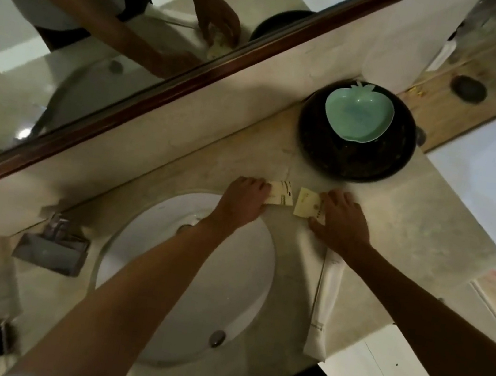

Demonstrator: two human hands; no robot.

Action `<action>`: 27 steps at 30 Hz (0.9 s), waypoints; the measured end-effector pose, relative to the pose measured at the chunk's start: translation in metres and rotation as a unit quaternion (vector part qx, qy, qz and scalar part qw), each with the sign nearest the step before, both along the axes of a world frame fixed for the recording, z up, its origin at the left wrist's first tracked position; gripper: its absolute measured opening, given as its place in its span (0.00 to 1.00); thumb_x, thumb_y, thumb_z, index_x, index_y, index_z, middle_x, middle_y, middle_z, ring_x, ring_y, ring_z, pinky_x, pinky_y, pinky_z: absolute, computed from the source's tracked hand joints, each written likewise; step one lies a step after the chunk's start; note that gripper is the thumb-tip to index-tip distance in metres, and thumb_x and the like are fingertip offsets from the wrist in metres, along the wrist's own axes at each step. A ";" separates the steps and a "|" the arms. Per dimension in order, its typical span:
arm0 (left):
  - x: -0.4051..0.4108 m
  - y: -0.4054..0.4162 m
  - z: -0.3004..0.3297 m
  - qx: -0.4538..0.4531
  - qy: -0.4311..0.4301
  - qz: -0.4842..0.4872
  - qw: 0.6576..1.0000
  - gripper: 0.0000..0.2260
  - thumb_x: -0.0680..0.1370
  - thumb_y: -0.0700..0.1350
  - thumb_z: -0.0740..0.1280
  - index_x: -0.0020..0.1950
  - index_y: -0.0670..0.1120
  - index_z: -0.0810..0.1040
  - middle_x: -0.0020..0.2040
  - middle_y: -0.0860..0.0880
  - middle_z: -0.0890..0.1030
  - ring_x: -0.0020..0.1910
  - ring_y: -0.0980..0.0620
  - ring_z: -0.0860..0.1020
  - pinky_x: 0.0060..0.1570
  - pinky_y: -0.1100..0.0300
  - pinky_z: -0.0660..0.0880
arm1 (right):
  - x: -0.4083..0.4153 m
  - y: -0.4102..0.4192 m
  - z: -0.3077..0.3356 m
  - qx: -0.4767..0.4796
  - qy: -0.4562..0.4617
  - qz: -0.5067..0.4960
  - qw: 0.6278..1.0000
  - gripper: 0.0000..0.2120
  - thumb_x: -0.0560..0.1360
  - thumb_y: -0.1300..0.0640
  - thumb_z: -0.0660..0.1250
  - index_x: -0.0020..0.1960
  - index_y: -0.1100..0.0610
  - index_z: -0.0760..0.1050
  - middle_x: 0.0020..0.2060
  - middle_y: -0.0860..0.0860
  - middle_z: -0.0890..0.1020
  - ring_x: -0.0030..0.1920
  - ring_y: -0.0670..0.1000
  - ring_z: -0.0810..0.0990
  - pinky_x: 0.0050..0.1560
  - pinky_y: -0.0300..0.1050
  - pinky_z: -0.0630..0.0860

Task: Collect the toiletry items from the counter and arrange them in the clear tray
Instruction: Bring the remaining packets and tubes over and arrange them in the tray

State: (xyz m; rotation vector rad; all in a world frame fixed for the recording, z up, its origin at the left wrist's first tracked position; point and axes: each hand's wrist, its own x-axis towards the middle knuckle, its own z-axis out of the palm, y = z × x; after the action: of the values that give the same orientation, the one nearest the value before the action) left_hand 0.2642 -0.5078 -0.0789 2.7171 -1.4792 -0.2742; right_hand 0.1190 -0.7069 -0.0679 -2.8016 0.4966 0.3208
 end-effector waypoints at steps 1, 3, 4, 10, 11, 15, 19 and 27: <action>-0.004 0.003 -0.001 -0.011 0.008 -0.009 1.000 0.19 0.74 0.46 0.70 0.62 0.41 0.76 0.60 0.39 0.79 0.54 0.38 0.78 0.54 0.47 0.73 | -0.002 0.000 0.000 -0.006 0.000 0.005 1.000 0.31 0.72 0.41 0.68 0.68 0.57 0.69 0.63 0.57 0.72 0.60 0.57 0.71 0.58 0.53 0.73; -0.009 0.005 0.003 -0.057 0.052 -0.010 0.997 0.17 0.73 0.45 0.70 0.60 0.42 0.77 0.56 0.41 0.80 0.50 0.39 0.79 0.48 0.49 0.75 | -0.003 -0.002 0.002 -0.019 0.001 0.016 1.000 0.33 0.71 0.39 0.68 0.68 0.56 0.68 0.62 0.56 0.72 0.59 0.56 0.72 0.58 0.53 0.73; -0.008 0.005 0.006 -0.077 0.092 0.015 0.993 0.16 0.74 0.45 0.69 0.61 0.43 0.77 0.54 0.42 0.81 0.49 0.40 0.80 0.46 0.51 0.75 | -0.003 -0.004 0.002 -0.022 0.002 0.019 1.000 0.34 0.70 0.38 0.69 0.68 0.56 0.68 0.62 0.56 0.72 0.59 0.56 0.72 0.58 0.53 0.72; 0.032 -0.005 0.030 -0.073 0.111 0.196 0.972 0.37 0.71 0.49 0.72 0.75 0.45 0.58 0.70 0.43 0.67 0.66 0.43 0.68 0.60 0.48 0.70 | 0.001 -0.009 0.013 -0.024 -0.012 0.014 1.000 0.41 0.64 0.36 0.74 0.69 0.57 0.67 0.63 0.57 0.72 0.62 0.58 0.71 0.62 0.55 0.70; 0.033 -0.006 0.032 -0.051 0.107 0.182 0.976 0.38 0.70 0.49 0.72 0.75 0.45 0.58 0.70 0.43 0.66 0.66 0.42 0.68 0.60 0.48 0.69 | 0.003 -0.008 0.015 -0.023 -0.016 0.017 0.999 0.42 0.65 0.37 0.74 0.70 0.57 0.67 0.64 0.57 0.72 0.63 0.58 0.70 0.62 0.55 0.70; 0.019 -0.004 0.025 -0.012 0.125 0.174 0.977 0.34 0.72 0.52 0.71 0.74 0.44 0.61 0.67 0.42 0.69 0.63 0.42 0.70 0.58 0.47 0.71 | 0.020 0.004 0.020 -0.041 -0.016 0.016 0.999 0.40 0.67 0.38 0.73 0.71 0.58 0.67 0.66 0.57 0.71 0.64 0.57 0.70 0.63 0.53 0.69; 0.008 0.000 0.013 -0.013 0.158 0.197 0.967 0.31 0.73 0.56 0.70 0.71 0.46 0.65 0.63 0.43 0.74 0.60 0.43 0.74 0.56 0.49 0.73 | 0.037 0.027 0.017 -0.062 -0.038 -0.010 0.997 0.26 0.72 0.42 0.69 0.62 0.59 0.73 0.57 0.57 0.76 0.57 0.56 0.72 0.56 0.51 0.71; -0.003 0.029 0.012 -0.107 0.162 0.112 0.975 0.15 0.75 0.52 0.69 0.58 0.47 0.77 0.48 0.51 0.82 0.45 0.52 0.79 0.45 0.55 0.77 | 0.086 0.027 0.025 -0.064 -0.063 0.021 0.996 0.20 0.78 0.46 0.62 0.63 0.57 0.73 0.57 0.56 0.79 0.55 0.55 0.75 0.53 0.50 0.72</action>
State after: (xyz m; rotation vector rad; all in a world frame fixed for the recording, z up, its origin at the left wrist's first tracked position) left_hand 0.2612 -0.4784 -0.0666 2.4894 -1.0428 -0.4885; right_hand 0.2050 -0.6797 -0.0430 -2.9358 0.4436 0.1241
